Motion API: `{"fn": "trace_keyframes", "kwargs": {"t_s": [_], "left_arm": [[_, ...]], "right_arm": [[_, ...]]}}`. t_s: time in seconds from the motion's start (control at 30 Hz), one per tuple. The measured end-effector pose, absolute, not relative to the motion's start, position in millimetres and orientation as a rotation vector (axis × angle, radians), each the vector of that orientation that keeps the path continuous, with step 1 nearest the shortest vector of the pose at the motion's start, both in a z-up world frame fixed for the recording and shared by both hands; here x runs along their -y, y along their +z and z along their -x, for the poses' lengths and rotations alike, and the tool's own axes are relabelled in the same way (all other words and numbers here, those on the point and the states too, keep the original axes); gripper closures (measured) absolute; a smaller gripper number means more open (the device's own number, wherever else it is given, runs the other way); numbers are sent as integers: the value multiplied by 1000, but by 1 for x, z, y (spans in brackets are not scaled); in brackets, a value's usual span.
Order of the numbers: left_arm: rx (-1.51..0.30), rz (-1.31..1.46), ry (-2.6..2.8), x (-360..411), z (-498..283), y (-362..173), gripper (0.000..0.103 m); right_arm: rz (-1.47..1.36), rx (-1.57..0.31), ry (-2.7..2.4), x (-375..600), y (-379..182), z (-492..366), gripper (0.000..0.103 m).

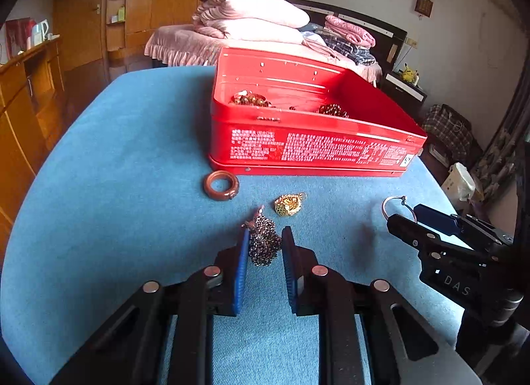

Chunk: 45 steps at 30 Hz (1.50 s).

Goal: Organize jewelry
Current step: 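Grasp the silver chain pendant with the left tool while the right tool grasps the thin bangle, then carry the chain pendant and bangle into the red tin box and open both tools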

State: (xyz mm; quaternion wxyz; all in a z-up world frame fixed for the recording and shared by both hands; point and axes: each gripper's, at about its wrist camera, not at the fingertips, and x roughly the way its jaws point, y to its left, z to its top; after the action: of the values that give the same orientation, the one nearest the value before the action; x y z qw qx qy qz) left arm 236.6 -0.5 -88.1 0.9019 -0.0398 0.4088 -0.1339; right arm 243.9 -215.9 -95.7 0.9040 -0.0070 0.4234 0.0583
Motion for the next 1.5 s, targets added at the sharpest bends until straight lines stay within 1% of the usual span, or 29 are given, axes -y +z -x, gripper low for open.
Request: {"fn": "trace_keyframes", "kwargs": {"t_s": [0.43,0.8,1.17,1.5], "left_arm": [[-720,109,-299,-7,-237,-38,84],[-640,85,-311,16,-279,4,84],[-679,85,-276,38,-358,1,84],[-776,75,-232,49,-421,-32,84]], "right_arm": [[48,-777,132,216,-45,-238,57],[74,-720,136,220,-6,-275,57],[61,-753,141,221,-5,-341,57],[52,-845,132,220,-34,-404,56]]}}
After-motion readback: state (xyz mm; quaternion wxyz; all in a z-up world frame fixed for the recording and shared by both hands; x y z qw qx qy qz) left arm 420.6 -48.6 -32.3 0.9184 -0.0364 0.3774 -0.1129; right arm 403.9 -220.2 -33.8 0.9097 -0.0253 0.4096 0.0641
